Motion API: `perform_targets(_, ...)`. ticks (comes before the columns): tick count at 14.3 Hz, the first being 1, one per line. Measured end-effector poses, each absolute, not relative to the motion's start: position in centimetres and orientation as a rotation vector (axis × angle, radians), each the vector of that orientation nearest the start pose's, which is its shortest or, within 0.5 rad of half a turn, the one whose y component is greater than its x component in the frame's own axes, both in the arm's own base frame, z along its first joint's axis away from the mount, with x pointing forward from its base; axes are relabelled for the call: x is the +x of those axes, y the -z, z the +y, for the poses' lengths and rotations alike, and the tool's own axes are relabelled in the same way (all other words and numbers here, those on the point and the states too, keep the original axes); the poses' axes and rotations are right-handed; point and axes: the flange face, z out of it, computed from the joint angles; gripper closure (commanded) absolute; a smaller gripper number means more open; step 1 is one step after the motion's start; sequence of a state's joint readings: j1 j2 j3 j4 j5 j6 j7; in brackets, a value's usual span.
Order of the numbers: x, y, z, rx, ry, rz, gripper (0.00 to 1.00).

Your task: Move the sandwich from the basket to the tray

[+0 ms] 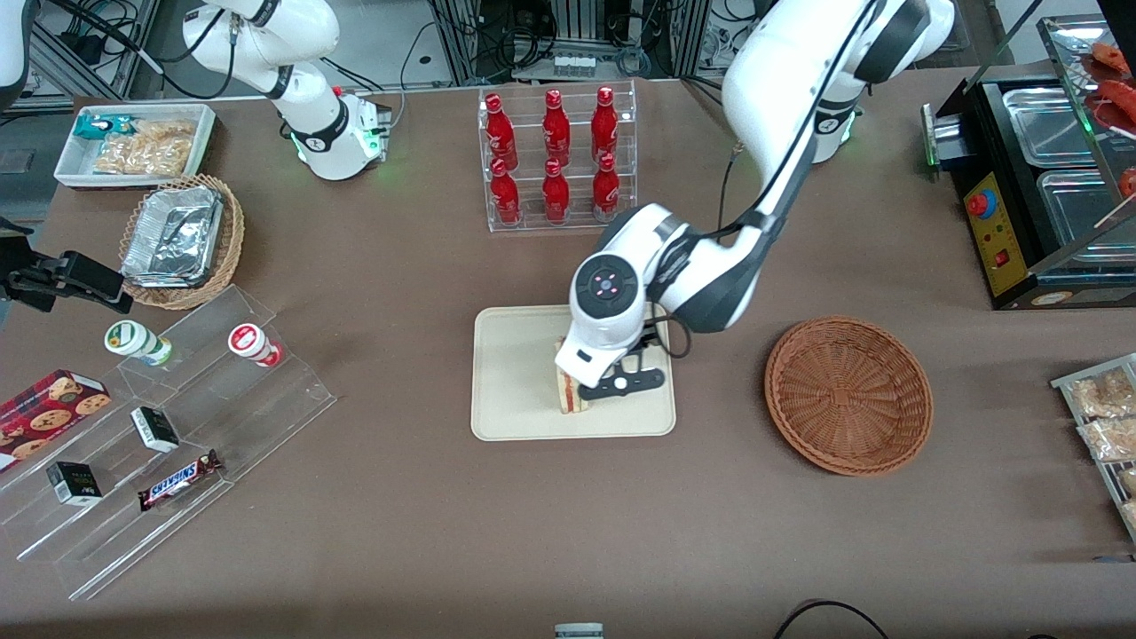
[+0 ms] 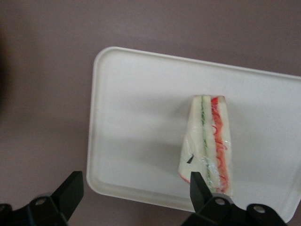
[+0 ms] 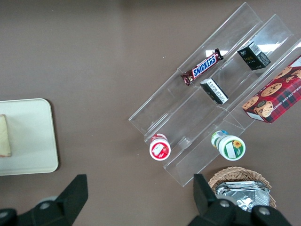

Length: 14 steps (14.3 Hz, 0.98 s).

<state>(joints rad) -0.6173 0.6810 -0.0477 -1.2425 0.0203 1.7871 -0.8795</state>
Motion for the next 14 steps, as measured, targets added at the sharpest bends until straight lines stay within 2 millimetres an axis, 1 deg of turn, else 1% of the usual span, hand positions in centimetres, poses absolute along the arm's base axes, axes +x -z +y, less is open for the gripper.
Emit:
perform_targets(1,58.2,-37.4,-41.8,-3.01,-0.167,-0.377,0.0)
perform_targets(2,58.7,-39.0,-39.6,-2.995,-0.179,-0.416,0.0)
perform_targets(3,59.0,-40.1,-37.5,-2.987,-0.19,-0.44,0.0)
perform_targets(4,59.2,-40.8,-35.3,-2.984,-0.205,-0.44,0.0)
perform_targets(7,59.2,-41.7,-29.0,-2.99,-0.269,-0.373,0.0)
perform_targets(10,58.7,-42.8,-22.9,-3.006,-0.313,-0.296,0.0)
perform_targets(12,58.1,-43.7,-19.2,-3.023,-0.33,-0.23,0.0)
perform_targets(14,57.2,-45.0,-16.0,-3.036,-0.355,-0.165,0.0)
